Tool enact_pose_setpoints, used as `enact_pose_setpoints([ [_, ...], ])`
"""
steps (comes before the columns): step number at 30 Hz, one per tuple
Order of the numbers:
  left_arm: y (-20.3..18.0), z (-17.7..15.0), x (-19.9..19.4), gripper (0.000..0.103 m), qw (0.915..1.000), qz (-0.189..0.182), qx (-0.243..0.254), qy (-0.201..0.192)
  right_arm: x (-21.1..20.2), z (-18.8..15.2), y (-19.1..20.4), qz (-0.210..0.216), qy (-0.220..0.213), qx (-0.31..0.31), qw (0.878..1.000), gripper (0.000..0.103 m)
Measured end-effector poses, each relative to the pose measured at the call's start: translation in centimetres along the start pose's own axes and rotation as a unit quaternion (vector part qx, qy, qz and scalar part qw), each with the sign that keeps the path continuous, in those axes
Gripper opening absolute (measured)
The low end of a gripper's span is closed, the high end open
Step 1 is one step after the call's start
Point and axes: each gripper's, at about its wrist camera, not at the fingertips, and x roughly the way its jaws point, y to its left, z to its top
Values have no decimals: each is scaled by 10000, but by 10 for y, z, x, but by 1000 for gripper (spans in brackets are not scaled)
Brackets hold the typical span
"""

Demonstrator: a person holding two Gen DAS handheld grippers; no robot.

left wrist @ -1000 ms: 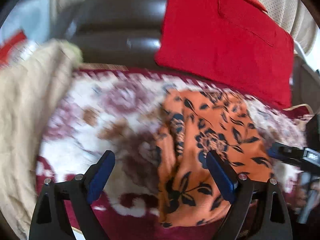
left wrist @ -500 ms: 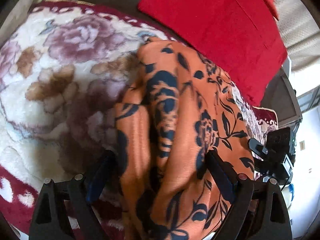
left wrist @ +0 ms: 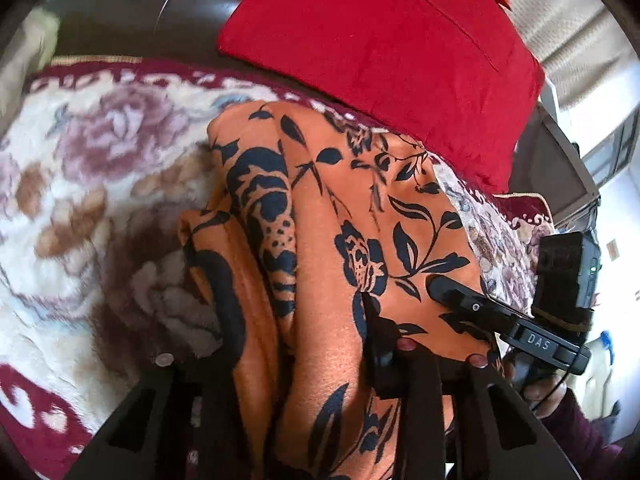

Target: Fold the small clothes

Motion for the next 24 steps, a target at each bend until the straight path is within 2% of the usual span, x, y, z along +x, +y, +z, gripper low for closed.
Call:
enact_pose_setpoints([
  [3, -12, 3, -12, 26, 9997, -143, 42, -171, -13, -3, 6, 10, -203, -70, 9998, 46],
  [6, -39, 9, -24, 25, 9986, -209, 391, -283, -38, -4, 6, 4, -515, -176, 9985, 45],
  [9, -82, 16, -26, 25, 9956, -332, 810, -333, -69, -7, 5, -56, -826, -223, 9963, 45],
  [12, -136, 26, -13, 25, 9898, -632, 1235, -325, -117, -8, -9, -238, -1256, -169, 9917, 45],
  [15, -197, 33, 16, 25, 9818, -935, 1643, -189, -168, -13, -30, -505, -1662, -13, 9848, 45],
  [20, -295, 35, 80, 26, 9693, -1324, 2065, 174, -258, -23, -95, -1144, -2163, 427, 9686, 45],
  [22, -328, 26, 116, 26, 9655, -1289, 2223, 424, -283, -29, -124, -1318, -2200, 684, 9641, 45],
  [24, -343, 18, 159, 27, 9674, -1075, 2129, 846, -296, -34, -158, -1391, -2029, 969, 9644, 45],
])
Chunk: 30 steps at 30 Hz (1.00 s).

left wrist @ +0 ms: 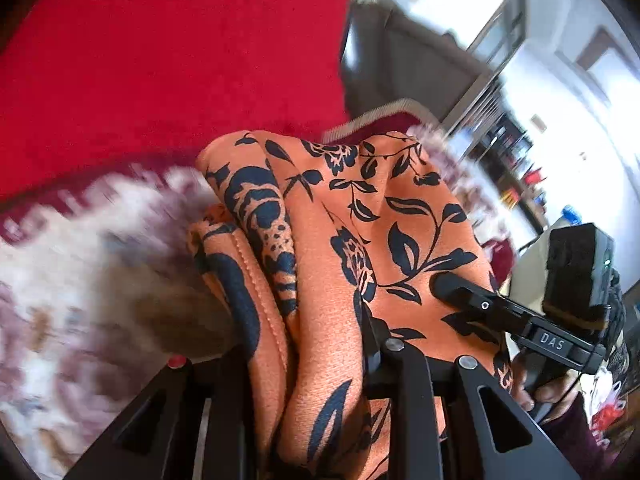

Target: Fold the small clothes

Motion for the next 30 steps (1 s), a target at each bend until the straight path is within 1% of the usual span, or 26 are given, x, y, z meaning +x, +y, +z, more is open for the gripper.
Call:
enact_pose_setpoints([
  [1, 2, -1, 22, 29, 9997, 99, -108, 217, 4, 1, -20, -81, 217, 111, 9997, 45],
  [2, 4, -2, 38, 31, 9989, 252, -183, 355, 14, -1, -42, -209, 466, 293, 9983, 47],
  [3, 6, -5, 53, 41, 9979, 405, -235, 455, 28, -7, -67, -328, 759, 599, 9948, 49],
  [4, 7, -6, 60, 48, 9976, 442, -268, 458, 37, -12, -82, -418, 956, 806, 9913, 55],
  [5, 7, -6, 59, 50, 9976, 453, -318, 426, 43, -20, -100, -326, 1094, 1070, 9877, 66],
  [7, 3, -3, 51, 50, 9977, 469, -258, 421, 36, -23, -109, -110, 948, 1270, 9873, 69],
  [8, 2, -4, 44, 50, 9974, 559, -160, 423, 29, -22, -107, -180, 900, 1223, 9882, 69],
  [10, -5, -3, 26, 50, 9965, 787, 89, 253, 12, -18, -96, -469, 747, 918, 9919, 69],
  [11, -5, -5, 23, 50, 9964, 817, 183, 157, -1, -14, -83, -753, 578, 656, 9933, 69],
  [12, -9, -8, 16, 50, 9958, 871, 289, 47, -13, -12, -69, -929, 384, 424, 9940, 69],
  [13, -13, -11, 7, 50, 9945, 969, 399, -87, -24, -9, -58, -957, 183, 244, 9949, 69],
  [15, -18, -15, -7, 50, 9909, 1157, 559, -411, -44, -2, -38, -966, -264, -17, 9950, 64],
  [16, -23, -15, -9, 50, 9884, 1249, 637, -578, -48, 3, -30, -1052, -395, -112, 9936, 44],
  [17, -25, -19, -13, 50, 9867, 1304, 703, -670, -42, 10, -19, -1136, -432, -200, 9924, 28],
  [19, -31, -20, -3, 54, 9830, 1469, 901, -637, -29, 19, -19, -1209, -315, -176, 9920, 28],
  [20, -31, -21, 3, 55, 9793, 1643, 1026, -585, -15, 21, -25, -1246, -140, -62, 9921, 28],
  [21, -31, -21, 19, 56, 9717, 2009, 1172, -410, 1, 19, -32, -1348, 53, 102, 9908, 28],
  [22, -24, -22, 33, 60, 9689, 2182, 1149, -180, 20, 15, -43, -1516, 332, 263, 9875, 28],
  [23, -14, -23, 40, 61, 9717, 2144, 994, -52, 40, 10, -57, -1696, 657, 368, 9826, 28],
  [24, -1, -21, 42, 65, 9784, 1972, 621, -60, 46, 6, -65, -1659, 643, 402, 9832, 29],
  [25, 5, -20, 38, 66, 9818, 1862, 374, -77, 42, 6, -65, -1585, 551, 433, 9849, 29],
  [26, 7, -18, 33, 66, 9840, 1770, 202, -75, 34, 8, -61, -1538, 518, 482, 9856, 32],
  [27, 4, -17, 24, 66, 9842, 1757, 158, -140, 28, 10, -58, -1520, 502, 493, 9859, 33],
  [28, -2, -18, 16, 66, 9827, 1824, 224, -244, 19, 10, -53, -1478, 482, 495, 9866, 33],
  [30, -18, -22, -3, 67, 9778, 2006, 393, -472, -1, 10, -42, -1413, 377, 495, 9880, 33],
])
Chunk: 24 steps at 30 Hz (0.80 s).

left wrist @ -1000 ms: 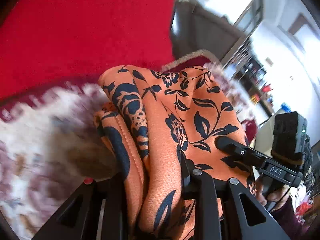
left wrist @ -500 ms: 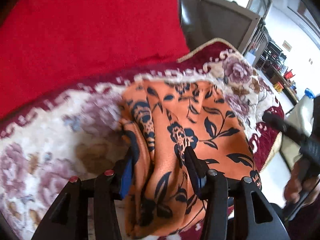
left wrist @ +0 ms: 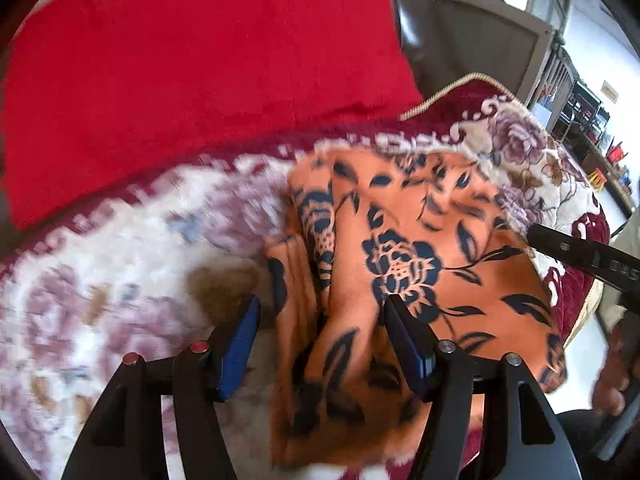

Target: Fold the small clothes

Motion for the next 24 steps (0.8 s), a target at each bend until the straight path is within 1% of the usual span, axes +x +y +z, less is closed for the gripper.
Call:
enact_pose_setpoints([
  [2, -7, -2, -28, 69, 9996, 162, 87, -235, -30, -9, 6, -12, -196, -26, 9998, 33],
  [3, -12, -5, -47, 73, 9987, 278, 111, -404, -43, -12, 13, -55, -303, -71, 9995, 33],
  [4, -15, -7, -61, 79, 9977, 362, 104, -556, -58, -19, 19, -142, -436, -132, 9989, 36],
  [6, -21, -14, -92, 85, 9947, 592, 18, -847, -89, -35, 32, -413, -722, -260, 9962, 65],
  [7, -24, -17, -108, 85, 9929, 670, -37, -978, -98, -39, 35, -458, -843, -294, 9949, 83],
  [8, -26, -19, -120, 85, 9920, 679, -46, -1067, -116, -49, 42, -457, -1116, -373, 9920, 83],
  [9, -29, -22, -137, 85, 9904, 705, -38, -1192, -129, -57, 48, -492, -1295, -466, 9893, 83],
  [11, -32, -28, -161, 86, 9872, 867, -47, -1335, -156, -74, 61, -740, -1539, -612, 9834, 83],
  [12, -34, -31, -173, 87, 9853, 941, -57, -1422, -169, -82, 65, -763, -1649, -599, 9815, 83],
  [13, -35, -34, -184, 91, 9833, 991, -53, -1523, -181, -89, 69, -765, -1712, -574, 9806, 83],
  [16, -37, -46, -217, 93, 9774, 1115, -33, -1795, -206, -99, 80, -821, -1871, -583, 9772, 83],
  [20, -37, -58, -247, 93, 9735, 1239, -131, -1916, -242, -119, 97, -852, -2072, -673, 9723, 83],
  [24, -38, -71, -274, 93, 9685, 1360, -138, -2083, -266, -133, 113, -766, -2173, -751, 9702, 83],
])
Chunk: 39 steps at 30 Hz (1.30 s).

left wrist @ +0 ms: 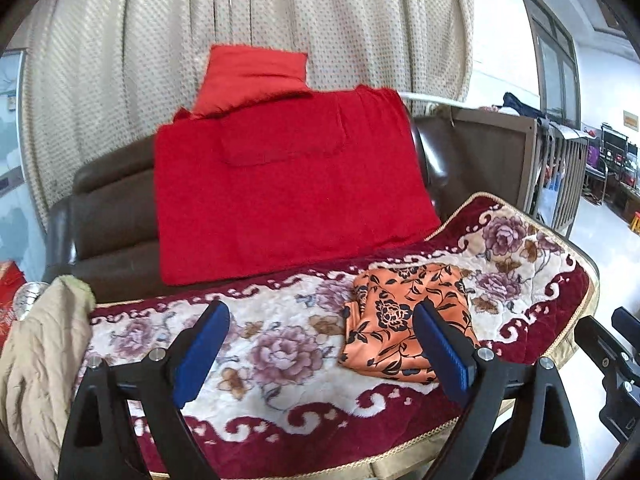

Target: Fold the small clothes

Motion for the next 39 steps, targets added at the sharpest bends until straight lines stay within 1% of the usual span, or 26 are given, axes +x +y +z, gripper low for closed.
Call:
enact_pose_setpoints([
  [6, 10, 1, -40, 94, 9995, 150, -50, -279, -37, -1, 11, -42, -185, 23, 9998, 83],
  [9, 12, 3, -57, 101, 9991, 171, -96, -376, -45, -3, 14, -46, -130, -23, 9999, 83],
  [12, 12, 3, -76, 101, 9980, 226, -86, -585, -53, -8, 18, -58, -107, -63, 9999, 83],
  [13, 12, 2, -79, 101, 9980, 266, -65, -567, -55, -10, 19, -79, -114, -89, 9999, 83],
  [15, 12, -1, -83, 101, 9981, 451, -110, -395, -57, -11, 20, -98, -95, -116, 9998, 83],
  [17, 13, -3, -86, 101, 9985, 416, -149, -337, -58, -12, 21, -94, -62, -92, 9999, 83],
  [22, 14, -5, -95, 101, 9984, 393, -78, -407, -66, -12, 26, -108, -152, -148, 9997, 83],
  [30, 23, -1, -104, 101, 9977, 343, -152, -559, -67, -10, 35, -70, -181, -234, 9995, 83],
  [39, 30, 2, -106, 101, 9970, 356, -225, -644, -60, -12, 41, -55, -108, -298, 9995, 83],
])
